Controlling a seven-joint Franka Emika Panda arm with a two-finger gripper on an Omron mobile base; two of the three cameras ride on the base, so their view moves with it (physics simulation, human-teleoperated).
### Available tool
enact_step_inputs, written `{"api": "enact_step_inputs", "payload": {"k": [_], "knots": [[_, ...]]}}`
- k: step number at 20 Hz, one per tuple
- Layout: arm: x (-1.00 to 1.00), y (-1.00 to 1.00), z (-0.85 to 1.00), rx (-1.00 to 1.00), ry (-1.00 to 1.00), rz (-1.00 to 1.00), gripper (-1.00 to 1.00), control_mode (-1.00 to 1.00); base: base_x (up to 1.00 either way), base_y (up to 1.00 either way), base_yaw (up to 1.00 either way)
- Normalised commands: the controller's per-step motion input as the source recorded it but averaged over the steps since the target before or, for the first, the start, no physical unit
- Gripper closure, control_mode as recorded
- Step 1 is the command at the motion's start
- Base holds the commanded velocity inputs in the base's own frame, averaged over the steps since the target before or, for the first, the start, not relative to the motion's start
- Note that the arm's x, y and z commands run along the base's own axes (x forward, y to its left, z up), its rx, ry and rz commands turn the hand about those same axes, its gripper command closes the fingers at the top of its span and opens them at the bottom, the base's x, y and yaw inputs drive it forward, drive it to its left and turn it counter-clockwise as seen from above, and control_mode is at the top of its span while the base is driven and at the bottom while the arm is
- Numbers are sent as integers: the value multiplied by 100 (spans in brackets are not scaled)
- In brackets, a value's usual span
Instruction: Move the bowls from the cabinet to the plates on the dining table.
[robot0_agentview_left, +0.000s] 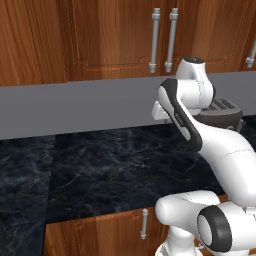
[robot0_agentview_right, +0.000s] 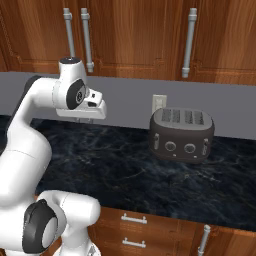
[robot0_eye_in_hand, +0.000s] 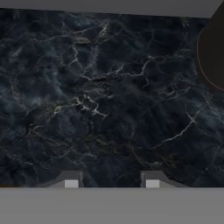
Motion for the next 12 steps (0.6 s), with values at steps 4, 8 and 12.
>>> {"api": "enact_step_inputs", "payload": {"k": [4, 8, 12], "knots": [[0, 3, 0, 0, 0, 0, -100, -100, 0, 0, 0], [0, 11, 0, 0, -1, 0, -100, -100, 0, 0, 0], [-37, 30, 0, 0, -5, 0, -100, -100, 0, 0, 0]]}}
